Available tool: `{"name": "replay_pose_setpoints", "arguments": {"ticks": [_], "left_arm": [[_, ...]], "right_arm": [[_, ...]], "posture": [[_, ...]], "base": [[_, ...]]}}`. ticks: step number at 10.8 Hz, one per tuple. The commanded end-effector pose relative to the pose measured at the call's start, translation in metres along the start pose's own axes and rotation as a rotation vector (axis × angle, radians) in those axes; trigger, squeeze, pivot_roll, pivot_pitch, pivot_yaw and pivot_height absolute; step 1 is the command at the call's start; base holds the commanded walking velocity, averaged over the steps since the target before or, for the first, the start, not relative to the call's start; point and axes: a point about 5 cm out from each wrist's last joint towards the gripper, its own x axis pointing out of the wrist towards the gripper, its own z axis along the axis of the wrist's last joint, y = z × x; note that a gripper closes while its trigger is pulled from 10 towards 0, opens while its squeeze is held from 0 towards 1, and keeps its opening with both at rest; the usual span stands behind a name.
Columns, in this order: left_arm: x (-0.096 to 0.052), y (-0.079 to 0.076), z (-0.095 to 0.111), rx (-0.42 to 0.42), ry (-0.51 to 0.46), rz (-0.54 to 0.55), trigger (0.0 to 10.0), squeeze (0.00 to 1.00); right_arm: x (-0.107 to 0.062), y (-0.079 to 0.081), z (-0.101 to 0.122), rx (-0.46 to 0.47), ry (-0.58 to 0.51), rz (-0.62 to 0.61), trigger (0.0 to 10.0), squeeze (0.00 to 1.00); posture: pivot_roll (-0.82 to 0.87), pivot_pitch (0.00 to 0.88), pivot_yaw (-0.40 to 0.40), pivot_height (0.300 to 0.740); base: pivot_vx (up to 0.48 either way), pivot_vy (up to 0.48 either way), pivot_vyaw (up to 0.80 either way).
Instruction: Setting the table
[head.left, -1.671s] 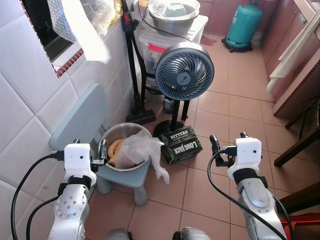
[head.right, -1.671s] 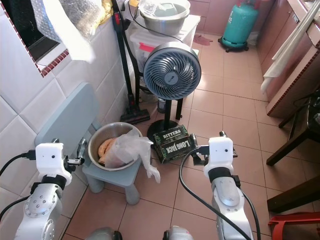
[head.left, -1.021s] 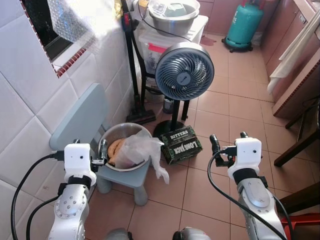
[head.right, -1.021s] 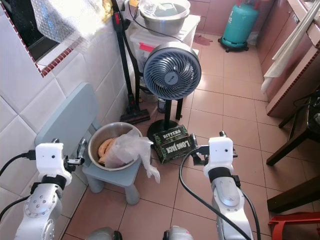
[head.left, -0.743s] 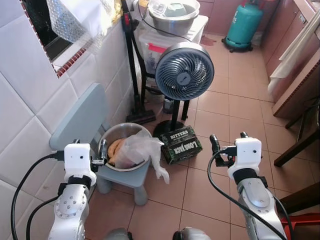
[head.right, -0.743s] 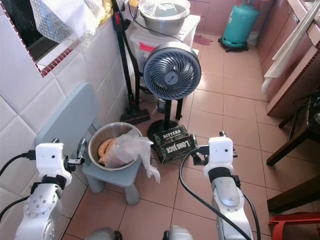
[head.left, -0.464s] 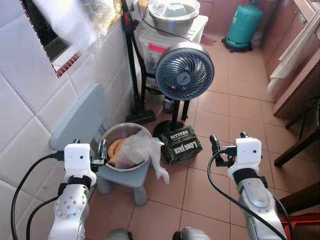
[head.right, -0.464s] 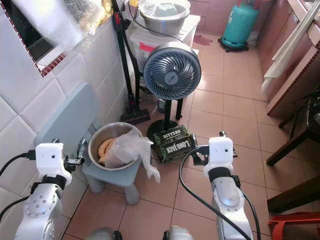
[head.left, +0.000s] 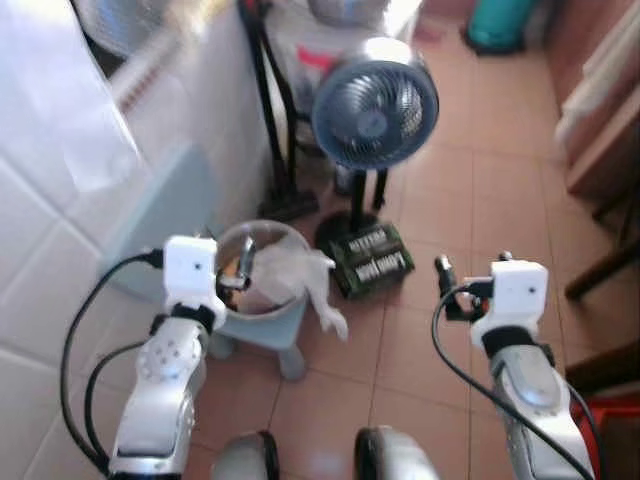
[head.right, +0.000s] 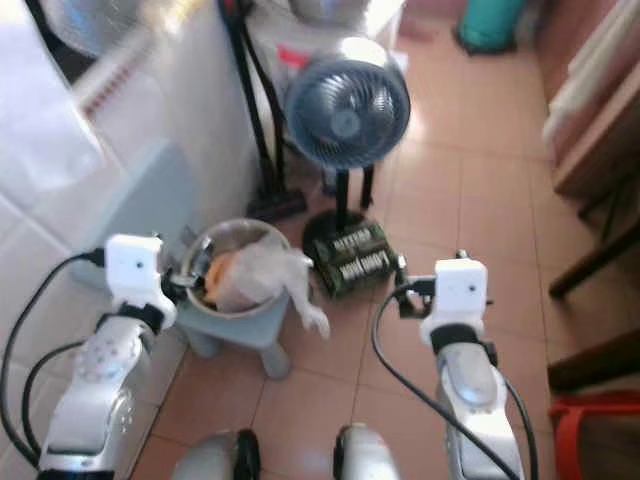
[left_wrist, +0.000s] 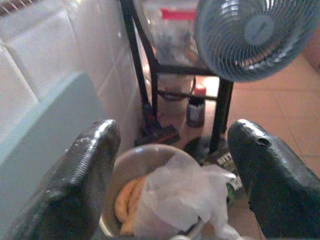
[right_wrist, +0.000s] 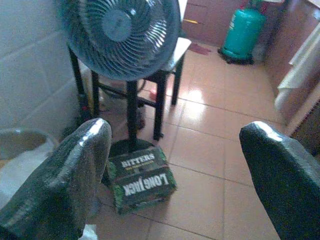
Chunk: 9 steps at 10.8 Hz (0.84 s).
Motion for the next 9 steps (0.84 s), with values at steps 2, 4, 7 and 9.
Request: {"name": "replay_pose_setpoints", "arguments": {"ticks": [2,4,7,9], "left_arm": [[-0.004,0.004,-0.005,0.007,0.04,0.008,10.0,0.0],[0.002,0.004,-0.019,0.014,0.064,0.012,10.0,0.0],[0.019,0.001,-0.024,0.005,0.087,0.018,10.0,0.0],[0.012,0.003,-0.037,-0.048,0.125,0.033,10.0,0.0]], "right_arm": [[-0.003,0.0,-0.001,0.006,0.009,-0.041,10.0,0.0],[0.003,0.008,-0.008,0.017,0.005,-0.035,10.0,0.0],[0.019,0.019,-0.008,0.039,-0.019,0.008,10.0,0.0],[0.012,0.015,-0.019,0.042,0.015,-0.003,10.0,0.0]], "posture": [[-0.05,0.214,0.046,0.74],[-0.05,0.099,0.048,0.74],[-0.04,0.03,0.041,0.74],[-0.03,0.024,0.024,0.74]], "base": [[0.0,0.0,0.0],[0.0,0.0,0.0],[0.0,0.0,0.0],[0.0,0.0,0.0]]}}
